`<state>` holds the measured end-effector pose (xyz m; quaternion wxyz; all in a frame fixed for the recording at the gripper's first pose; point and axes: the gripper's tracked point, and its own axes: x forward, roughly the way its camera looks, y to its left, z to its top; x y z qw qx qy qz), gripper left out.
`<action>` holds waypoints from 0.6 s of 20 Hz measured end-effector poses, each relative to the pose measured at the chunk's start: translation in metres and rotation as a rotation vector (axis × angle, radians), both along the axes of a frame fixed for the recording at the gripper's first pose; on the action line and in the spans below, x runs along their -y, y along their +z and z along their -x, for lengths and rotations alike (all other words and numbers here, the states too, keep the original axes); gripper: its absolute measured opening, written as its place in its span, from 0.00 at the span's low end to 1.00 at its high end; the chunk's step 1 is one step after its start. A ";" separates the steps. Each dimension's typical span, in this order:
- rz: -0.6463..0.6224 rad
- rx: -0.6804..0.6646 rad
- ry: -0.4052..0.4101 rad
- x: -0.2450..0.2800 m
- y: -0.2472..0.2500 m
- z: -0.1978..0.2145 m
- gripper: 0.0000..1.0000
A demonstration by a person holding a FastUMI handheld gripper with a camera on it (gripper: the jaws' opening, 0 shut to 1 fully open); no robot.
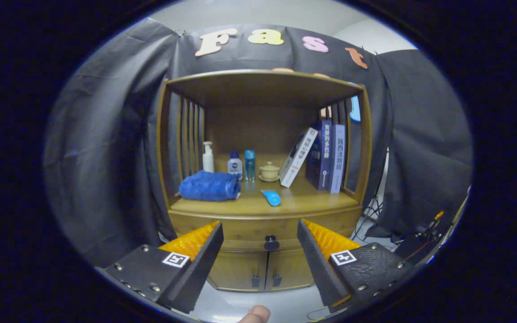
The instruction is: Pull open the drawer, take out the items inside it, and place them on the countertop above the cabinet.
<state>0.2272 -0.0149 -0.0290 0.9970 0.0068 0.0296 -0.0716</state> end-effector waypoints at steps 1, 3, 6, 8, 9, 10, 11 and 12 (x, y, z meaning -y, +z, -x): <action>0.001 0.001 0.002 -0.003 0.011 0.007 0.99; 0.009 0.003 0.016 -0.009 0.031 0.019 0.99; 0.028 0.020 0.026 -0.016 0.059 0.037 0.99; 0.033 0.026 0.029 -0.019 0.071 0.049 0.99; 0.030 0.026 0.028 -0.019 0.075 0.054 0.99; 0.024 0.022 0.023 -0.018 0.076 0.060 0.99; 0.017 0.017 0.014 -0.015 0.075 0.066 0.99; 0.011 0.016 0.006 -0.014 0.073 0.071 0.99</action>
